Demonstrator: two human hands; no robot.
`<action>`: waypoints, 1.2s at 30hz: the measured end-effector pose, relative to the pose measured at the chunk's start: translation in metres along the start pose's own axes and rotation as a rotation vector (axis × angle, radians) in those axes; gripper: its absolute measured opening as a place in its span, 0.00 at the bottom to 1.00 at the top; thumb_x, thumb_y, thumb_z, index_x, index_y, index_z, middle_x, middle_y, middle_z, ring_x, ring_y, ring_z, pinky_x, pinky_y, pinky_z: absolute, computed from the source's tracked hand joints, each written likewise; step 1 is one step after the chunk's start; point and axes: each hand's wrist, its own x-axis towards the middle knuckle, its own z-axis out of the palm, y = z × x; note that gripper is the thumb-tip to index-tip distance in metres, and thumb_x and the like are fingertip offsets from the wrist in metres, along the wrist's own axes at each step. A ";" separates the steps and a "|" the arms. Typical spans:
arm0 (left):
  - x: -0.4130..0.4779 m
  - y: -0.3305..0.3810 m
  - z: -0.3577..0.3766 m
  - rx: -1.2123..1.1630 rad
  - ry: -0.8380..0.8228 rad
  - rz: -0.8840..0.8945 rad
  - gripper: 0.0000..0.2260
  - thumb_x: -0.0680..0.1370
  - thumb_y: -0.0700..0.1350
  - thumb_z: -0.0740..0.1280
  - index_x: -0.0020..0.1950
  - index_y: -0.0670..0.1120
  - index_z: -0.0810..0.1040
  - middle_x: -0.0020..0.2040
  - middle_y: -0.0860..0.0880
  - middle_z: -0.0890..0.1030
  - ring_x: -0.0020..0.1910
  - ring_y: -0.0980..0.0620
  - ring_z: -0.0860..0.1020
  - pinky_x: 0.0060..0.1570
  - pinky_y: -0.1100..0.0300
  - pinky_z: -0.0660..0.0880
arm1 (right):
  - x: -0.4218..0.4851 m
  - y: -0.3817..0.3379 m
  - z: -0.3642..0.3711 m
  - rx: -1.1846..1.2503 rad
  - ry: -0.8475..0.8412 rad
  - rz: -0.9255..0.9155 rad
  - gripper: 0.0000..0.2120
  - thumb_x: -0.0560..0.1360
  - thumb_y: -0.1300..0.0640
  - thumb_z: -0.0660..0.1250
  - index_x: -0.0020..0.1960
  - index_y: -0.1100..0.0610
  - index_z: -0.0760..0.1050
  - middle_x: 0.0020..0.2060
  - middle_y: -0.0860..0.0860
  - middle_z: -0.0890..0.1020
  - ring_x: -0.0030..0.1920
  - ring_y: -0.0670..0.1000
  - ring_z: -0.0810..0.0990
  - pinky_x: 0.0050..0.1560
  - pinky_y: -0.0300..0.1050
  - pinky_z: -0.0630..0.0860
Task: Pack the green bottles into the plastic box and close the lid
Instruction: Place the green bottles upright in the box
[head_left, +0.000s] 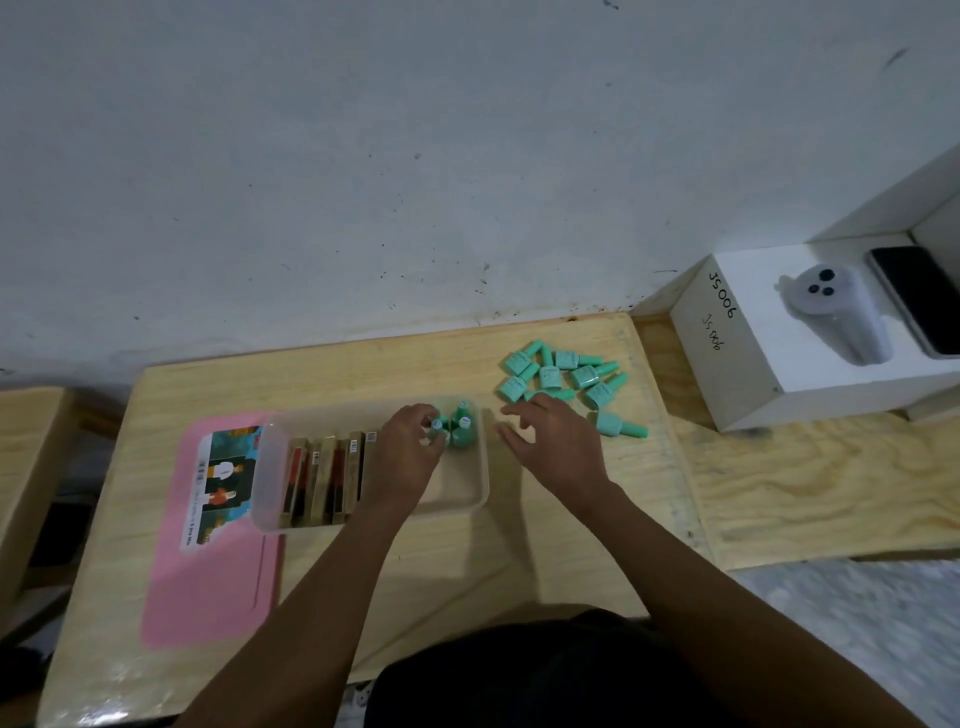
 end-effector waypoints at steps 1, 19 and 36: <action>-0.002 0.003 0.000 0.021 0.031 0.015 0.13 0.72 0.39 0.72 0.55 0.44 0.79 0.50 0.46 0.80 0.43 0.53 0.76 0.43 0.60 0.72 | -0.005 0.012 -0.005 0.012 0.016 0.054 0.12 0.74 0.45 0.68 0.54 0.47 0.82 0.43 0.46 0.81 0.45 0.47 0.79 0.37 0.42 0.73; 0.040 0.097 0.103 0.483 -0.362 0.229 0.21 0.78 0.50 0.63 0.70 0.46 0.69 0.68 0.45 0.70 0.67 0.44 0.68 0.61 0.49 0.71 | -0.025 0.143 -0.037 -0.055 -0.329 0.412 0.15 0.79 0.48 0.61 0.65 0.45 0.76 0.54 0.49 0.79 0.54 0.50 0.76 0.48 0.46 0.74; 0.056 0.103 0.124 0.159 -0.457 -0.050 0.14 0.74 0.43 0.69 0.59 0.40 0.78 0.56 0.43 0.81 0.54 0.44 0.79 0.51 0.55 0.74 | -0.011 0.130 -0.069 0.675 -0.105 0.762 0.22 0.79 0.42 0.61 0.46 0.60 0.82 0.38 0.49 0.82 0.37 0.46 0.79 0.38 0.42 0.74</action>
